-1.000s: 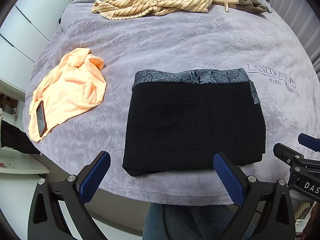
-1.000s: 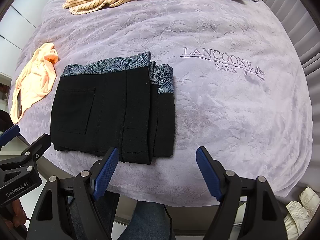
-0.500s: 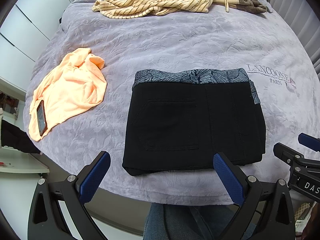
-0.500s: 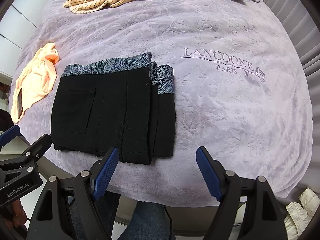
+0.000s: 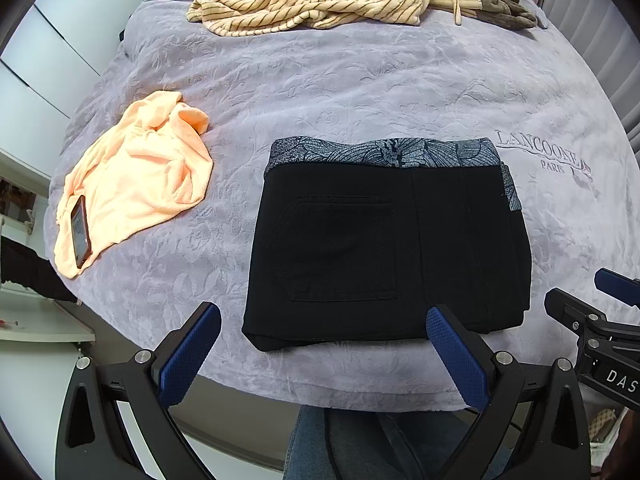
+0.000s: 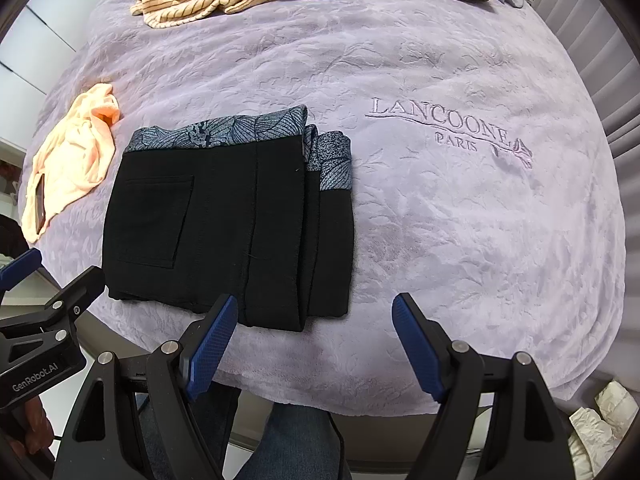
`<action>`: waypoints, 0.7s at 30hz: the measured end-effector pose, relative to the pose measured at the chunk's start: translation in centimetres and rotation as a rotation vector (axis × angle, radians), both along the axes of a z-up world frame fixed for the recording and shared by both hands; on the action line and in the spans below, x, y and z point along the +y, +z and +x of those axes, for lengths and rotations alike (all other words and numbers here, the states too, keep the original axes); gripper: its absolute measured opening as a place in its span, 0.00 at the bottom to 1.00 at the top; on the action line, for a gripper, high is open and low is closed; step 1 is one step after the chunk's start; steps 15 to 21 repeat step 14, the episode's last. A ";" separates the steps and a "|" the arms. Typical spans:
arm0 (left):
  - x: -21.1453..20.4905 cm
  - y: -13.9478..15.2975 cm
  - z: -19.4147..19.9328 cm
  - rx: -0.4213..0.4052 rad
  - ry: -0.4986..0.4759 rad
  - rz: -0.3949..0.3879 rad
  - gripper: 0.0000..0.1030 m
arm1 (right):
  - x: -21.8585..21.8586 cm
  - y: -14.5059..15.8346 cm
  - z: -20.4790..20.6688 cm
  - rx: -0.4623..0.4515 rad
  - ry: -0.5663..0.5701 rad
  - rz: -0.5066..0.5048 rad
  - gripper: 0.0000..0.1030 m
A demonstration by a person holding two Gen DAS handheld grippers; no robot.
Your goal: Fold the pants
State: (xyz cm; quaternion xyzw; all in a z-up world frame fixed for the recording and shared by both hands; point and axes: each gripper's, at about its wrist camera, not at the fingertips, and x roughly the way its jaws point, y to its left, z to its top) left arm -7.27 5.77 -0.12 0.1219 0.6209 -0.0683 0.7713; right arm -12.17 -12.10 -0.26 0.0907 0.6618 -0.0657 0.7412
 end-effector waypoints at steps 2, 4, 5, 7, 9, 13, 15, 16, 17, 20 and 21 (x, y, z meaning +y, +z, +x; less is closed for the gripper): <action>0.0 -0.1 0.0 0.005 0.004 0.001 1.00 | 0.0 0.0 0.1 0.002 0.005 -0.001 0.80; 0.1 -0.3 0.1 0.012 0.007 -0.006 1.00 | -0.1 0.0 0.1 0.002 0.007 -0.001 0.80; 0.1 -0.4 0.1 0.015 0.008 -0.008 1.00 | -0.1 0.0 0.1 0.002 0.007 -0.002 0.80; 0.2 -0.5 0.1 0.021 0.014 -0.015 1.00 | -0.2 0.0 0.1 0.002 0.005 -0.004 0.80; 0.2 -0.5 0.3 0.024 0.020 -0.029 1.00 | -0.4 -0.1 0.1 0.004 0.004 -0.004 0.80; 0.4 -0.2 0.6 0.015 0.028 -0.080 1.00 | -0.7 -0.1 0.3 0.005 -0.003 -0.007 0.80; 0.4 -0.2 0.6 0.015 0.026 -0.082 1.00 | -0.8 -0.1 0.3 0.006 -0.003 -0.008 0.80; 0.4 -0.2 0.6 0.015 0.026 -0.082 1.00 | -0.8 -0.1 0.3 0.006 -0.003 -0.008 0.80; 0.4 -0.2 0.6 0.015 0.026 -0.082 1.00 | -0.8 -0.1 0.3 0.006 -0.003 -0.008 0.80; 0.4 -0.2 0.6 0.015 0.026 -0.082 1.00 | -0.8 -0.1 0.3 0.006 -0.003 -0.008 0.80; 0.4 -0.2 0.6 0.015 0.026 -0.082 1.00 | -0.8 -0.1 0.3 0.006 -0.003 -0.008 0.80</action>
